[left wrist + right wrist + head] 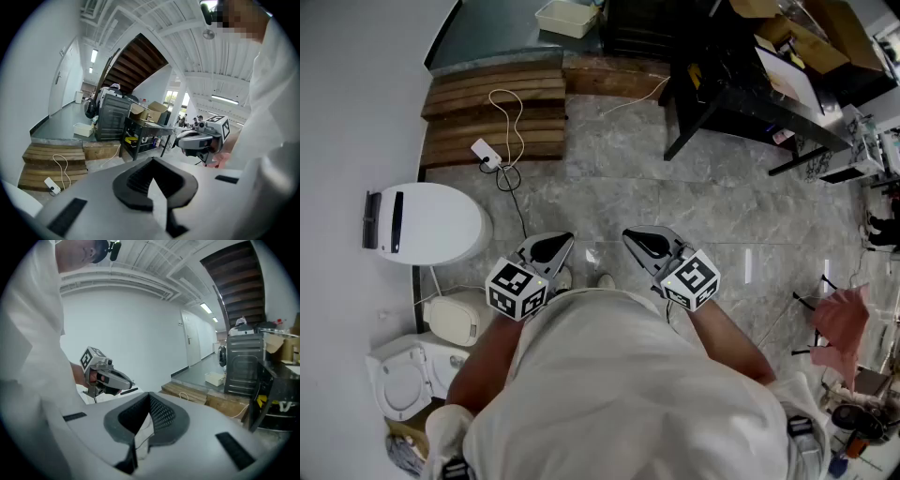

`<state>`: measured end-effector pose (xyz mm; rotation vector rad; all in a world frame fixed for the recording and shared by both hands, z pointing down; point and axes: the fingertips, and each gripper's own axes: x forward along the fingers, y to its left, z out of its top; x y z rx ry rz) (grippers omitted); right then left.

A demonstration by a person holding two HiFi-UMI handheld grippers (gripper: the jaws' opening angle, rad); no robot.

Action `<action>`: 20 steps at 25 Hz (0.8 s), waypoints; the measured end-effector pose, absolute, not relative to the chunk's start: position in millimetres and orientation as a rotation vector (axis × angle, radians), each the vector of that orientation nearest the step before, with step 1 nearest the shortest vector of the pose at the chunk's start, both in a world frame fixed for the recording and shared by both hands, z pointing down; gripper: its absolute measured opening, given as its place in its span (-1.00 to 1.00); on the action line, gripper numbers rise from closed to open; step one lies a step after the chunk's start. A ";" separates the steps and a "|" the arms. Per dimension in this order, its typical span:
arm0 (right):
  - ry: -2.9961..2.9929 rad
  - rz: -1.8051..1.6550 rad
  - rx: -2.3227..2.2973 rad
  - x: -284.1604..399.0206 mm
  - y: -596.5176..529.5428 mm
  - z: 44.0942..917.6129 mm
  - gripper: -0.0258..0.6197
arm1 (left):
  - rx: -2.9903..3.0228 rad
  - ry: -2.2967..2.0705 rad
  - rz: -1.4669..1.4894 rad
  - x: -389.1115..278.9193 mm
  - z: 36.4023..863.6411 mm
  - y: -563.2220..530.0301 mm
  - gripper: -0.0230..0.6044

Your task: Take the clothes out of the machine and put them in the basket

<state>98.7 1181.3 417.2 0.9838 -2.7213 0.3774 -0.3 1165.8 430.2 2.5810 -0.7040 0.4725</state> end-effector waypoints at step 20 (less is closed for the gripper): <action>-2.850 0.420 0.969 150.4 1132.7 441.6 -0.81 | 2.557 -0.767 0.481 58.0 441.3 1141.9 -0.94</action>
